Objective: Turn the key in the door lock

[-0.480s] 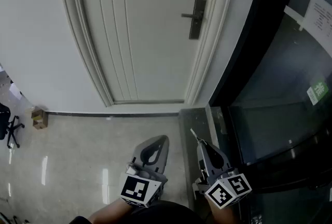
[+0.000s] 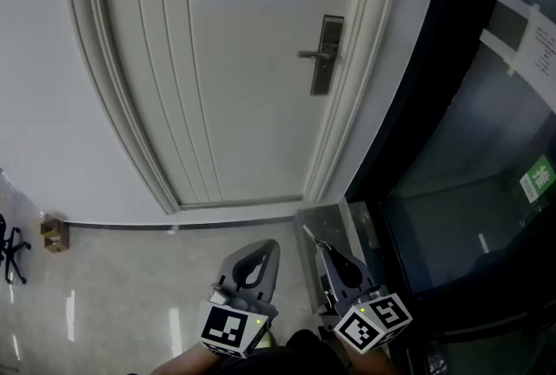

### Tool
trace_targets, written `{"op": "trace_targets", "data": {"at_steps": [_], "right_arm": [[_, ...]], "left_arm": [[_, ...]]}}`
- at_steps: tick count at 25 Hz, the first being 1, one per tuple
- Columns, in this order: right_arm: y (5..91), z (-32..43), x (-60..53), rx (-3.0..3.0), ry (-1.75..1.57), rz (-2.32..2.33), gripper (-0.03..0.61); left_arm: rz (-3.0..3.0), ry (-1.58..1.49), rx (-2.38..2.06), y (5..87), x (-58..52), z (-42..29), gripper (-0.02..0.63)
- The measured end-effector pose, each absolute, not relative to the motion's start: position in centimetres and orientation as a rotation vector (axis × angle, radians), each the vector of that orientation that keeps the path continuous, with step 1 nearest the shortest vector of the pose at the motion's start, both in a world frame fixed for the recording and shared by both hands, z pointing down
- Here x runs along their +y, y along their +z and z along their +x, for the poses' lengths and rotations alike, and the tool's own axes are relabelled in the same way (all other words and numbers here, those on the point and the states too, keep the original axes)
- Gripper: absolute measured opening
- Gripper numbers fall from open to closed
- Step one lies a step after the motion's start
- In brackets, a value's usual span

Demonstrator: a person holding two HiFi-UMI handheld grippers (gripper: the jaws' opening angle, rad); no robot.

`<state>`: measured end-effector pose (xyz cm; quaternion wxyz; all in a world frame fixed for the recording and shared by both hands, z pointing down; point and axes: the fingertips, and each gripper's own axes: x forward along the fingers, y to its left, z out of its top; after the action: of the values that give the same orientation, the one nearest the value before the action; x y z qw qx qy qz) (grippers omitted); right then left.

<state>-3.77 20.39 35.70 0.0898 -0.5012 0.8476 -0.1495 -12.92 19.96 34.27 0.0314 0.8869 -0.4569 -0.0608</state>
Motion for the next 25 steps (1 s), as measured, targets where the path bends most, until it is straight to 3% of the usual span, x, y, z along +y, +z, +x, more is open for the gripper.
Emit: {"op": "trace_targets", "data": {"at_steps": [25], "right_arm": [[34.8,8.1,-10.1,2.585,-0.457,-1.376,0.02]], "left_arm": [[2.614,-0.131,-1.552,34.7,-5.9,-3.9,0.005]]}}
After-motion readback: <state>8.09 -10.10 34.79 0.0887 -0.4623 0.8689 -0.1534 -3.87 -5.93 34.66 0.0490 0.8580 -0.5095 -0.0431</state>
